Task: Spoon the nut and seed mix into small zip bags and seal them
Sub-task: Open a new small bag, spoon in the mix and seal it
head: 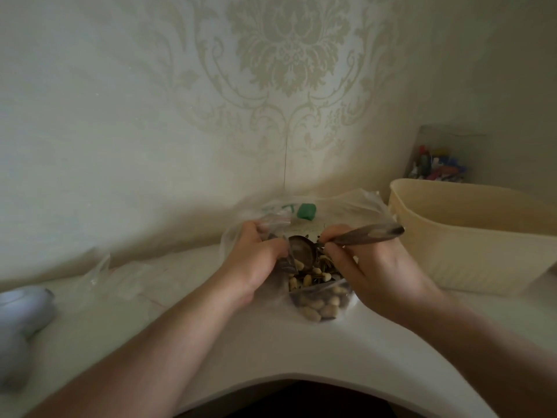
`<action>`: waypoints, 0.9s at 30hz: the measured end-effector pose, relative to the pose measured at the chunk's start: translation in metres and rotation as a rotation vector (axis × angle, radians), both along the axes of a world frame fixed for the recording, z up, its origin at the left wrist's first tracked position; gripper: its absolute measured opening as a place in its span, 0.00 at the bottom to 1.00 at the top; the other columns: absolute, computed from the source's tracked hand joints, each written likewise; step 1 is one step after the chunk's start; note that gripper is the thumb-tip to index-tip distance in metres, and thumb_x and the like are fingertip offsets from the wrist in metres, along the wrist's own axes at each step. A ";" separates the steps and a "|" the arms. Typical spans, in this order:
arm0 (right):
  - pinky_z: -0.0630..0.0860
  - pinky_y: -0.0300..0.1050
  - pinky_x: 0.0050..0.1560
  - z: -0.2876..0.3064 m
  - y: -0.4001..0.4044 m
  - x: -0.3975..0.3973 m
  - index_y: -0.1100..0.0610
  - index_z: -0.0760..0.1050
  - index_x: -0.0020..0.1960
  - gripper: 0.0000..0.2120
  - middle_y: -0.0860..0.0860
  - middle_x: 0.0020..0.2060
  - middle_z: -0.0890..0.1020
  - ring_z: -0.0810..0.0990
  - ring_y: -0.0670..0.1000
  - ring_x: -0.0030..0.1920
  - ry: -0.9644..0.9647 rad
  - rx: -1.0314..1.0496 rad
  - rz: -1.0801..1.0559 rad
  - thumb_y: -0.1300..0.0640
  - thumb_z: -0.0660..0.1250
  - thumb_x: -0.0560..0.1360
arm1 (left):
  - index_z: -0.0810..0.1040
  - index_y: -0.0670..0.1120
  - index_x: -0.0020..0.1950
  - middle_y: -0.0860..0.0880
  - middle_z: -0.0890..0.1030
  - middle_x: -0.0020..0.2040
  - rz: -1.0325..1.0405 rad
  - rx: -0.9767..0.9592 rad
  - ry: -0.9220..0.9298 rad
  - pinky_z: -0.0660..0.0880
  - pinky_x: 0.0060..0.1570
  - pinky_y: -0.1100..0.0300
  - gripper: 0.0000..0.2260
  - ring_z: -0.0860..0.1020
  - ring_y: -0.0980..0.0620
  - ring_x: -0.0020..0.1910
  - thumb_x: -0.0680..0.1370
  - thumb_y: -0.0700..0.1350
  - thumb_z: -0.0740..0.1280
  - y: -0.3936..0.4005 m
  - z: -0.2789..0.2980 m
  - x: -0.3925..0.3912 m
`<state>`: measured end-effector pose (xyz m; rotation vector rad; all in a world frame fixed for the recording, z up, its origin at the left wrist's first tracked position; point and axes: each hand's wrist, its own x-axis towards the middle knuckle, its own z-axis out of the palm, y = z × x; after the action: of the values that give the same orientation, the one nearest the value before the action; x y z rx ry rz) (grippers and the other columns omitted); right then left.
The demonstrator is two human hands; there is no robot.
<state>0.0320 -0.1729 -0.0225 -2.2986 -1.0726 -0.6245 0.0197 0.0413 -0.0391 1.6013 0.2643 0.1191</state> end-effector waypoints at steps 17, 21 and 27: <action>0.82 0.51 0.46 -0.040 -0.047 0.035 0.53 0.83 0.65 0.25 0.50 0.58 0.86 0.82 0.56 0.48 -0.156 -0.364 0.005 0.72 0.74 0.73 | 0.78 0.47 0.63 0.51 0.85 0.48 -0.103 -0.022 -0.286 0.78 0.50 0.59 0.12 0.82 0.57 0.44 0.82 0.35 0.70 0.000 -0.019 0.012; 0.83 0.50 0.50 -0.028 -0.039 0.035 0.54 0.86 0.58 0.21 0.52 0.50 0.88 0.86 0.55 0.47 -0.093 -0.286 -0.074 0.74 0.74 0.71 | 0.80 0.46 0.63 0.51 0.87 0.52 -0.127 -0.026 -0.325 0.80 0.56 0.57 0.15 0.85 0.54 0.52 0.79 0.35 0.73 -0.003 -0.017 0.013; 0.70 0.28 0.41 0.012 0.005 0.022 0.40 0.83 0.54 0.12 0.33 0.40 0.81 0.79 0.33 0.44 0.284 0.004 -0.189 0.38 0.63 0.80 | 0.79 0.42 0.65 0.45 0.87 0.56 -0.155 -0.049 -0.355 0.81 0.55 0.56 0.24 0.86 0.48 0.56 0.70 0.31 0.78 -0.004 -0.013 0.012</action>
<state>0.0535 -0.1680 -0.0106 -2.4134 -0.7273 -0.3534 0.0315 0.0374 -0.0525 1.5153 -0.1306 0.2710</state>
